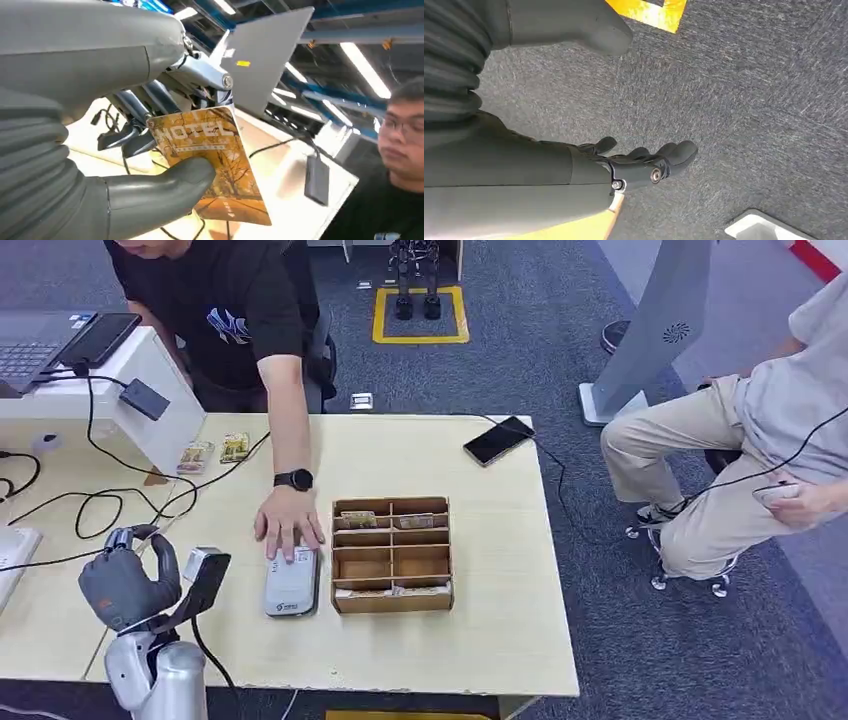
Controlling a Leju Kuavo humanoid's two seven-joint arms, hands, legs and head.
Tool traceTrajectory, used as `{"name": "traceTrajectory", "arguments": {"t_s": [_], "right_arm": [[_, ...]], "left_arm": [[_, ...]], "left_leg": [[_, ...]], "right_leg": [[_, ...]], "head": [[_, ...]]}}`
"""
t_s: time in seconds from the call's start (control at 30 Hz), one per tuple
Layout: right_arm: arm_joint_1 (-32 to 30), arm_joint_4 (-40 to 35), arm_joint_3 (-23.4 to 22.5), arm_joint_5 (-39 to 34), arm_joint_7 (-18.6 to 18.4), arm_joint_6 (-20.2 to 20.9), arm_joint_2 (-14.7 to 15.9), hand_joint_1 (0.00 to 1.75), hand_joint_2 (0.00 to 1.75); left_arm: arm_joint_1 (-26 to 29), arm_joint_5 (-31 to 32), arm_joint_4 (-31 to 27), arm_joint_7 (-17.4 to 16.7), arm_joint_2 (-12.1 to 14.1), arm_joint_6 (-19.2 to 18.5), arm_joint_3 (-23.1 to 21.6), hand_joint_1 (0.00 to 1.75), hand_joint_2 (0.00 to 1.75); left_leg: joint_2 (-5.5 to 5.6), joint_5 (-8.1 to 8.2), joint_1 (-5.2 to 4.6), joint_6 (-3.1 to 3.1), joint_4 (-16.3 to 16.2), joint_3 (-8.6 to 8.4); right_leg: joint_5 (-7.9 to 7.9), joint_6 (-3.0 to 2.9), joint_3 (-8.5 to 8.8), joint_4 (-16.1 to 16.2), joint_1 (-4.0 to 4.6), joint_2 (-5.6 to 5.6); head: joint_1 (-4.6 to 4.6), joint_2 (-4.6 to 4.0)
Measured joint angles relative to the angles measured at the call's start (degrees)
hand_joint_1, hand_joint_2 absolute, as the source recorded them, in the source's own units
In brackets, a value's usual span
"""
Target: Pass the card to the sensor for recognition and then transmit it.
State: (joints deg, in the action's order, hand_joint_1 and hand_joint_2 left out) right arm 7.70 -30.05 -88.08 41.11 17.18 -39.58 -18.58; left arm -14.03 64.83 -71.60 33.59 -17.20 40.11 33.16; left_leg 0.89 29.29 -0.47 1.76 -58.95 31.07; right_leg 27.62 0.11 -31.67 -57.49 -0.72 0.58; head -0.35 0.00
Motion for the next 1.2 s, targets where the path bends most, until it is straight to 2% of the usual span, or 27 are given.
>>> {"name": "traceTrajectory", "arguments": {"t_s": [0.7,1.2], "right_arm": [[-0.01,-0.20,0.00,-0.02,0.18,0.00,0.00,0.00,1.75],[-0.02,-0.18,0.00,-0.24,0.66,0.00,0.00,0.00,1.75]], "left_arm": [[0.53,0.00,0.24,-0.24,0.00,0.02,2.56,1.75,1.75],[1.22,-0.79,1.68,-0.15,0.09,0.00,1.99,1.75,1.75]], "left_leg": [[-0.03,0.00,0.00,0.00,0.00,-0.01],[-0.04,0.00,0.00,0.00,0.00,-0.02]], "right_leg": [[0.00,0.00,-0.01,0.00,0.00,0.02],[0.00,0.00,-0.02,0.01,0.00,0.02]], "head": [[-0.02,0.00],[0.00,0.00]]}}
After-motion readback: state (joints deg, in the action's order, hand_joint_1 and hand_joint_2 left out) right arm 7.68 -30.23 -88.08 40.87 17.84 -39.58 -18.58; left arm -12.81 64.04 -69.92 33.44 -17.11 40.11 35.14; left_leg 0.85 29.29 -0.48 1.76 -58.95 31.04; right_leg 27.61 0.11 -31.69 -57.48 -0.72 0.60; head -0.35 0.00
